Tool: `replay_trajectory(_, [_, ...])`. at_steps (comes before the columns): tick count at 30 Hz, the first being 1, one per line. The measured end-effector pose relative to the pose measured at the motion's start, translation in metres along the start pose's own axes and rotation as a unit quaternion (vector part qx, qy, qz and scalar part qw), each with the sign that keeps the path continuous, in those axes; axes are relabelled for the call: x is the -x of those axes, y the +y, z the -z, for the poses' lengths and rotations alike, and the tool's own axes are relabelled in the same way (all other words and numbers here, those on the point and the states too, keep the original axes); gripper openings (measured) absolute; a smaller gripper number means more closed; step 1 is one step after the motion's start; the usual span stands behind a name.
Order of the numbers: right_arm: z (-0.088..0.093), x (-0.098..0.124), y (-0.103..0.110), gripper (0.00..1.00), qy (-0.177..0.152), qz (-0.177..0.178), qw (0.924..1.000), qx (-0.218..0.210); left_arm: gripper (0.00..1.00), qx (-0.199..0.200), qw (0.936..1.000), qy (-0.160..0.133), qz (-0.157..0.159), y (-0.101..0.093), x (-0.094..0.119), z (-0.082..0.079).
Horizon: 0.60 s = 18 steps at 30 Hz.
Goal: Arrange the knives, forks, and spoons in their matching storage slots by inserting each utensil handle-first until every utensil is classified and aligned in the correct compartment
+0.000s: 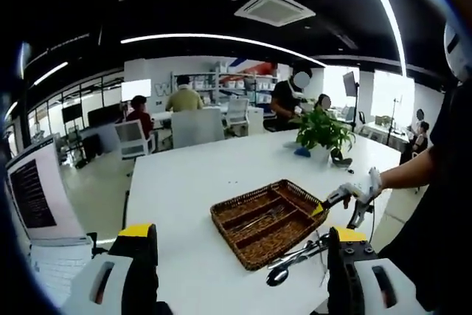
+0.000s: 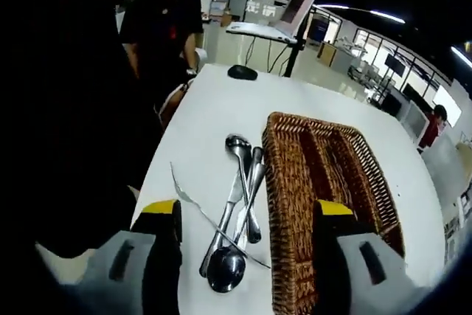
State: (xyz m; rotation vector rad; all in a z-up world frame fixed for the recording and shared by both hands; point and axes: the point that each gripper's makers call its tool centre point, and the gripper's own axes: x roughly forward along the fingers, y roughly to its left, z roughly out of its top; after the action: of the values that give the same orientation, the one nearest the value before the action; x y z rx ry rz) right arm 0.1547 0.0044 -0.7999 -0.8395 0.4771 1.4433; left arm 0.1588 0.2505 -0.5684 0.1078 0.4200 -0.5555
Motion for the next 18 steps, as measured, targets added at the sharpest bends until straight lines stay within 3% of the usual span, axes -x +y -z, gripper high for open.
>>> replay_trajectory(2, [0.003, -0.009, 0.006, 0.66, 0.006, -0.012, 0.9998, 0.018, 1.0, -0.005, 1.0, -0.002, -0.004, 0.002, 0.002, -0.001])
replay_trajectory(4, [0.005, -0.017, 0.013, 0.67, 0.005, -0.033, 0.9994, -0.014, 1.0, -0.002, 0.9999, -0.008, -0.006, 0.001, 0.004, -0.006])
replay_trajectory(5, [0.001, -0.021, 0.016, 0.67, -0.011, -0.043, 0.9987, -0.025, 1.0, -0.002, 1.0, -0.008, -0.005, 0.001, 0.005, -0.006])
replay_trajectory(7, [0.005, -0.028, 0.018, 0.65, -0.011, -0.051, 0.9983, -0.025, 1.0, 0.001, 1.0, -0.005, -0.006, -0.001, 0.005, -0.006])
replay_trajectory(9, [0.012, -0.032, 0.02, 0.61, 0.002, -0.056, 0.9983, -0.011, 1.0, -0.001, 0.9999, -0.006, -0.01, -0.001, 0.006, -0.006])
replay_trajectory(11, [0.014, -0.035, 0.021, 0.51, 0.004, -0.057, 0.9983, 0.006, 1.0, 0.001, 0.9999, -0.009, -0.014, -0.002, 0.009, -0.007])
replay_trajectory(13, [0.014, -0.036, 0.028, 0.42, 0.012, -0.067, 0.9963, 0.053, 1.0, 0.003, 0.9997, -0.011, -0.02, -0.002, 0.012, -0.007])
replay_trajectory(18, [0.023, -0.043, 0.036, 0.35, 0.024, -0.079, 0.9948, 0.06, 1.0, 0.015, 0.9994, -0.012, -0.029, 0.001, 0.017, -0.002])
